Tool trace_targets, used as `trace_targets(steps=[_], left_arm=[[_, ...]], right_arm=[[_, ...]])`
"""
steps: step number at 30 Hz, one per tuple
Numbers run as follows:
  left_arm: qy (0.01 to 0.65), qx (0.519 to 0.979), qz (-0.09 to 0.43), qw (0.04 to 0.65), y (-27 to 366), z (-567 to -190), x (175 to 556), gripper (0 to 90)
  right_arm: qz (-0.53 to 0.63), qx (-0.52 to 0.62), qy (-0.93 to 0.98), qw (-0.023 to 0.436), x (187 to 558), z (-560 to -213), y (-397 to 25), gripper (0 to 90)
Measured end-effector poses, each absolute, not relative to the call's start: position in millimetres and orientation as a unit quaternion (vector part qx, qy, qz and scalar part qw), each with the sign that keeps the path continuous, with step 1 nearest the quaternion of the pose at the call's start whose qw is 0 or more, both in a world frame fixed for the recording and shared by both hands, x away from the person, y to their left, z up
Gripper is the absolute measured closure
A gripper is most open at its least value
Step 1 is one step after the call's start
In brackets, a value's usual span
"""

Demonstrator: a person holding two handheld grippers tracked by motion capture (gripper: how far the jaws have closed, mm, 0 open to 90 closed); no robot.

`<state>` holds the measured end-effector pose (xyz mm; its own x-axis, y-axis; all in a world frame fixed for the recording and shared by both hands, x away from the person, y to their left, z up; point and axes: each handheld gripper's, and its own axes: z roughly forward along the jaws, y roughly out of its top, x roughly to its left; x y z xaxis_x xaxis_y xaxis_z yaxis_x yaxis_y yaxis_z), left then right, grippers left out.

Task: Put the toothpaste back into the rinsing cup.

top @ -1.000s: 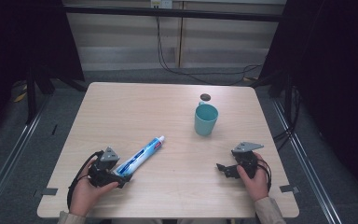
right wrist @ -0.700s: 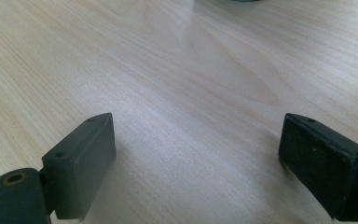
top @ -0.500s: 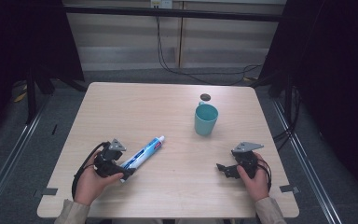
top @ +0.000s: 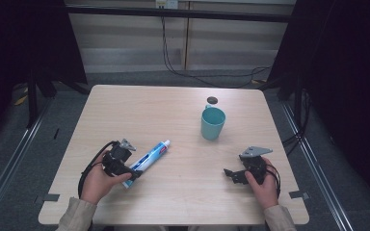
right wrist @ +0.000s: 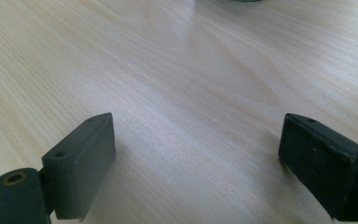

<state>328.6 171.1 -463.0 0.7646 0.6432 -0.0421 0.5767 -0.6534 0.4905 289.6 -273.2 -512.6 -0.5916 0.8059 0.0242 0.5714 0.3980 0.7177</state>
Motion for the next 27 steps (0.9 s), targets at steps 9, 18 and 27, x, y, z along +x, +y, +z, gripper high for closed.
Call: trace_targets(steps=[9, 18, 27], left_arm=[[0.336, 0.914, 0.058, 0.219, 163.4, -463.4, 337.9, 24.1], [0.338, 0.919, 0.05, 0.196, 156.6, -468.4, 340.7, 26.2], [0.335, 0.924, 0.043, 0.179, 152.4, -469.3, 344.8, 30.2]], right_arm=[[0.353, 0.42, 0.82, 0.166, 289.6, -512.6, -273.3, 10.4], [0.353, 0.419, 0.82, 0.166, 289.5, -512.6, -273.2, 10.4], [0.353, 0.419, 0.82, 0.165, 289.4, -512.6, -273.2, 10.4]])
